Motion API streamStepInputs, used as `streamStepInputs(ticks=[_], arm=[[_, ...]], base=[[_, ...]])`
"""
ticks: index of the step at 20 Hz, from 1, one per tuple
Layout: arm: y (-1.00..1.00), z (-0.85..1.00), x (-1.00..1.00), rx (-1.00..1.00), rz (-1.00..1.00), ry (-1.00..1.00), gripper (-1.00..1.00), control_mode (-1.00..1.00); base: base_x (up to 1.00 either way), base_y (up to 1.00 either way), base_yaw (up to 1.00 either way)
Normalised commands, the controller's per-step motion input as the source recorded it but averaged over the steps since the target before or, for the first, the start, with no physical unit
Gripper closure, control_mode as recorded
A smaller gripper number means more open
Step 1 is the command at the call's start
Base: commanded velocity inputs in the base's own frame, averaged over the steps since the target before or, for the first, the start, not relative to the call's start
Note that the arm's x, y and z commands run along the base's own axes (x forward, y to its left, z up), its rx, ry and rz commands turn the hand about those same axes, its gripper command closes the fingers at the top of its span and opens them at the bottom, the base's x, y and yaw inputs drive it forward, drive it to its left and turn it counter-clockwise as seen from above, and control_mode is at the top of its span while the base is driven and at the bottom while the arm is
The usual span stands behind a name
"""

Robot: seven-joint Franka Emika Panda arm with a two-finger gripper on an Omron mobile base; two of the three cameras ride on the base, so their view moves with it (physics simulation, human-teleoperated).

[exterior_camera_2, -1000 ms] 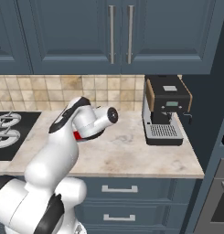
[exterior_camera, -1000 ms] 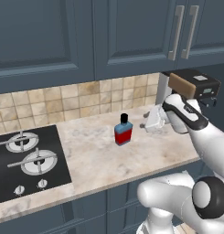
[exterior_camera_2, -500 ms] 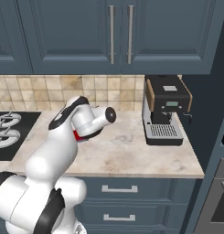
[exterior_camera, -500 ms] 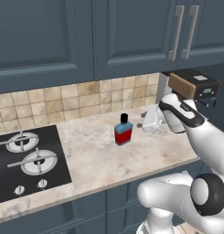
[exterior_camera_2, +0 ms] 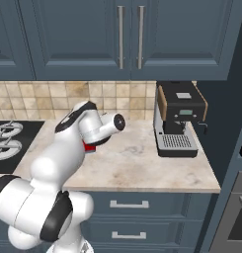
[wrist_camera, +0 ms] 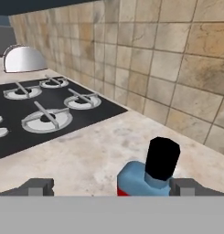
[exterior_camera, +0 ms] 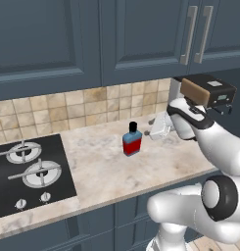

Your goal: Move the drinks to the dining counter.

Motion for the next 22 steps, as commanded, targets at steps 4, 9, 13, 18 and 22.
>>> streamStepInputs(ticks=[4, 9, 13, 18, 22], arm=[[0.00, -0.13, 0.12, 0.00, 0.00, 0.00, -1.00, -1.00], [0.00, -0.17, 0.15, 0.00, 0.00, 0.00, -1.00, -1.00], [0.00, -0.17, 0.15, 0.00, 0.00, 0.00, -1.00, -1.00], [0.00, -0.02, 0.26, 0.00, 0.01, 0.00, -1.00, -1.00], [0.00, 0.00, 0.29, 0.00, 0.01, 0.00, -1.00, -1.00]], base=[[0.00, 0.00, 0.00], [0.00, 0.00, 0.00], [0.00, 0.00, 0.00], [0.00, 0.00, 0.00], [0.00, 0.00, 0.00]])
